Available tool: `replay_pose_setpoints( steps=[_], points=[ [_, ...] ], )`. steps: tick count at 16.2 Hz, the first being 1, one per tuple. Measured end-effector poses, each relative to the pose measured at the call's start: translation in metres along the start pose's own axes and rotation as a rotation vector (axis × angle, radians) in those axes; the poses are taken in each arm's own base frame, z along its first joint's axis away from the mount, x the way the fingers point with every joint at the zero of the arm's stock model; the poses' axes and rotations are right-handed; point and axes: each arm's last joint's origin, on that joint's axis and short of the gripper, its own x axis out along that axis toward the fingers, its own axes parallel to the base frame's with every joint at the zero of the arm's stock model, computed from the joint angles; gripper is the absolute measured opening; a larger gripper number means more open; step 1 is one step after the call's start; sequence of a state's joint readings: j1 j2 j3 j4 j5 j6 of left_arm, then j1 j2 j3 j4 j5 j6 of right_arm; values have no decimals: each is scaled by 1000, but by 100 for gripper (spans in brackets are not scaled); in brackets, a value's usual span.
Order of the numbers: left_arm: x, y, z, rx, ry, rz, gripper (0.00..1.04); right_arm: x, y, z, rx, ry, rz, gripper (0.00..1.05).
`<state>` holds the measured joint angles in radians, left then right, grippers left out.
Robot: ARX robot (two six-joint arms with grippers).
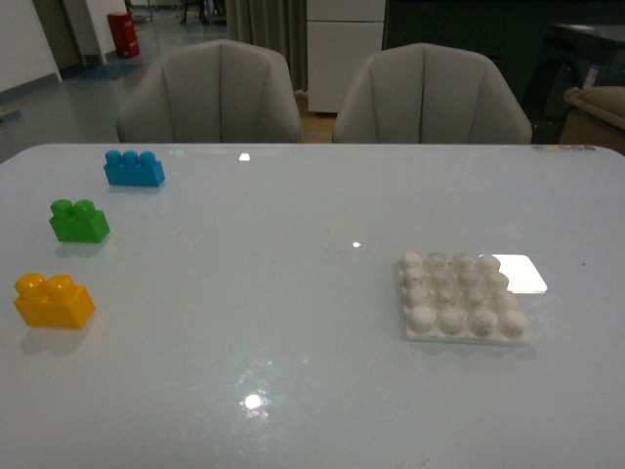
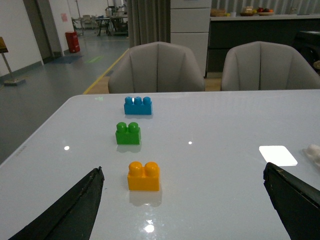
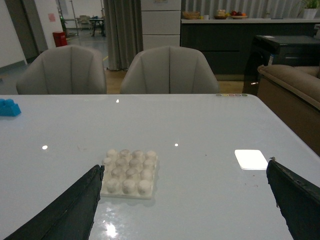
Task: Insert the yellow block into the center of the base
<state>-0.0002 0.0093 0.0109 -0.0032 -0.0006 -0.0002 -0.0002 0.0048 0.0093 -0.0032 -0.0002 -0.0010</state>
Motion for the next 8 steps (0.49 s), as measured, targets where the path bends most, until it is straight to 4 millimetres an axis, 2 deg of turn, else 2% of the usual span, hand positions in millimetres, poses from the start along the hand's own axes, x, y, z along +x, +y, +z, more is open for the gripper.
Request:
replay_pose_setpoints(
  steps=[8],
  points=[
    [0, 0, 0, 0, 0, 0, 98, 0, 0, 0, 0, 0, 0, 98]
  ],
)
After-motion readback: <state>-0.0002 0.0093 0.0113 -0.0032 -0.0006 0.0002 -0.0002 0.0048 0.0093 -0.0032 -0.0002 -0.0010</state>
